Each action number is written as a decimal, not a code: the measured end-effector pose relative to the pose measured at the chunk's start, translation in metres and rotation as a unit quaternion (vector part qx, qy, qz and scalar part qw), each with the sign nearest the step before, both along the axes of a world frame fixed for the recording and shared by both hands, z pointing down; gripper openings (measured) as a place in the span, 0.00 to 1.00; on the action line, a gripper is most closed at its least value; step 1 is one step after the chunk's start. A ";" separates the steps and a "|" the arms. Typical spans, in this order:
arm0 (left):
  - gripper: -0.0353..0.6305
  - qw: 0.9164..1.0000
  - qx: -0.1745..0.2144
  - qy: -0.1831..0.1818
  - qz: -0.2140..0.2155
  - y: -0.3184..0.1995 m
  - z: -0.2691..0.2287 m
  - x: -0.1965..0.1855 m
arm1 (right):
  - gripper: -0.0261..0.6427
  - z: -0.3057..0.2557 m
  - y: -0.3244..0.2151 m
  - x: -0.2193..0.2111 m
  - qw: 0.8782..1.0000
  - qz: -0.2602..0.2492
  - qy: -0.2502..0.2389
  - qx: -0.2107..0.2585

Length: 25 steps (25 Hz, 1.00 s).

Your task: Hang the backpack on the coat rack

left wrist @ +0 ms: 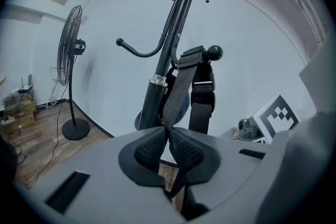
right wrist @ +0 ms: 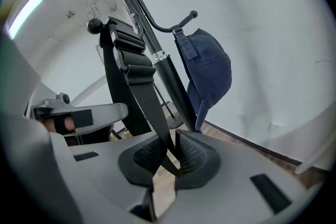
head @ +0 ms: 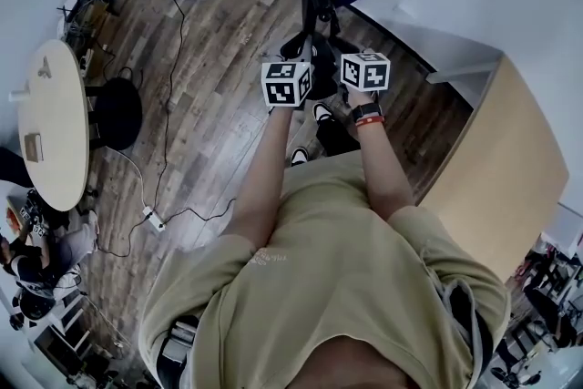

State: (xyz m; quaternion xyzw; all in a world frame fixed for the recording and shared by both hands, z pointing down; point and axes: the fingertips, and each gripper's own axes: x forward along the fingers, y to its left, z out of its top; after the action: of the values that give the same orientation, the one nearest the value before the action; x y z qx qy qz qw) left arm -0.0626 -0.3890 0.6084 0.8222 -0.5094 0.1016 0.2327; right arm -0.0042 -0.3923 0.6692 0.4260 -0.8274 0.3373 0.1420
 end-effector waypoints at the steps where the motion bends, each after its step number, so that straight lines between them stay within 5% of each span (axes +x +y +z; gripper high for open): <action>1: 0.09 1.000 0.000 0.002 0.001 0.001 -0.001 0.000 | 0.10 -0.001 0.000 0.000 1.000 0.002 0.000 0.001; 12: 0.10 1.000 0.020 -0.001 0.012 0.014 -0.013 0.007 | 0.13 -0.018 0.012 0.015 0.999 0.025 0.009 0.025; 25: 0.10 0.996 0.087 -0.012 0.005 0.045 -0.073 -0.001 | 0.12 -0.093 0.038 0.024 0.993 0.037 0.008 0.115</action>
State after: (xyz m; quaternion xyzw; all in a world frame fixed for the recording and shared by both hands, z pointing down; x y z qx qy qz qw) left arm -0.0632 -0.3439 0.5351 0.8404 -0.5155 0.0678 0.1532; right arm 0.0198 -0.3542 0.5759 0.4726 -0.8431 0.2417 0.0866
